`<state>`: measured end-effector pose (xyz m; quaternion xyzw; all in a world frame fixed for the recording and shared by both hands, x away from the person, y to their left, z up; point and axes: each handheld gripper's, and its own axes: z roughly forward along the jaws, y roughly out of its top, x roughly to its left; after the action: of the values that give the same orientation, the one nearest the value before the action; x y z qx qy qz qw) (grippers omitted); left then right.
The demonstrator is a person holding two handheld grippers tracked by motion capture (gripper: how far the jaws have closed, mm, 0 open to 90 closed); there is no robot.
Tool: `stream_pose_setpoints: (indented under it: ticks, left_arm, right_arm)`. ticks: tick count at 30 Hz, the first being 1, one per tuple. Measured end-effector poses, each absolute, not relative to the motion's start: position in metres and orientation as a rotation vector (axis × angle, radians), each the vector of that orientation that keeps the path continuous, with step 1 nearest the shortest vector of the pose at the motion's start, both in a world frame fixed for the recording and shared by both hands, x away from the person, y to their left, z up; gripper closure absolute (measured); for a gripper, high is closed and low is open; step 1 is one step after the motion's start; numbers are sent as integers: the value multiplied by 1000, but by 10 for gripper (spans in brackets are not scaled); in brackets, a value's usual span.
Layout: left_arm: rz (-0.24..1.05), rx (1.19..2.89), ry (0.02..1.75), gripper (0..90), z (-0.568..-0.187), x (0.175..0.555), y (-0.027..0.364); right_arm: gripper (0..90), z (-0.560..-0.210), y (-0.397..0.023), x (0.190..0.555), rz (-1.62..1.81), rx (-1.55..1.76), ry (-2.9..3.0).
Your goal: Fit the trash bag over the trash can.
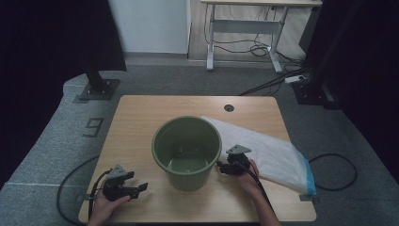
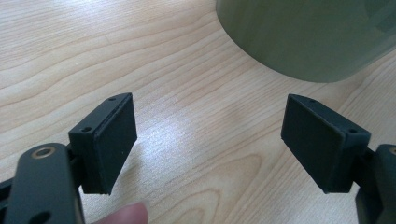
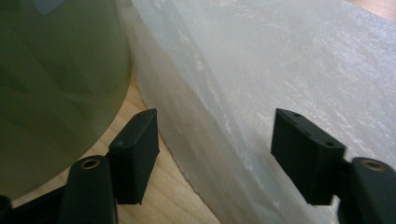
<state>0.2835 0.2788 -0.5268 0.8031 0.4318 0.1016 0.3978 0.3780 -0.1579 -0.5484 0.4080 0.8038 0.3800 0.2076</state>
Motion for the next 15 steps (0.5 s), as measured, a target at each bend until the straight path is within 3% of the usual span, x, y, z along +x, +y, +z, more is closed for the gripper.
stream_pose_setpoints:
  ticks: [4, 5, 7, 8, 9, 10, 11, 12, 14, 15]
  left_arm:
    - [232, 1995, 1095, 184, -526, 284, 283]
    - [232, 1997, 1097, 184, -526, 284, 283]
    - [225, 1999, 1097, 184, -526, 285, 284]
    - [225, 1999, 1097, 184, -526, 285, 284]
    - [222, 1996, 1098, 184, -526, 285, 284]
    - [222, 1996, 1098, 184, -526, 285, 284]
    - [226, 1995, 1099, 184, -526, 285, 284]
    - [226, 1995, 1099, 184, -526, 285, 284]
    - [228, 1994, 1100, 183, -526, 284, 285]
    - [227, 1991, 1102, 183, -525, 284, 286]
  right_arm:
    - [382, -550, -156, 380, 1068, 1141, 2240]
    - [469, -552, -155, 381, 1053, 1126, 2259]
    - [561, -552, -155, 382, 1065, 1117, 2263]
    - [561, -552, -155, 382, 1065, 1117, 2263]
    - [657, -552, -155, 383, 1079, 1119, 2270]
    - [657, -552, -155, 383, 1079, 1119, 2270]
    - [772, -552, -157, 385, 1082, 1148, 2259]
    - [772, -552, -157, 385, 1082, 1148, 2259]
    - [877, -552, -159, 386, 1085, 1166, 2241]
    - [888, -546, -164, 384, 1115, 1188, 2172]
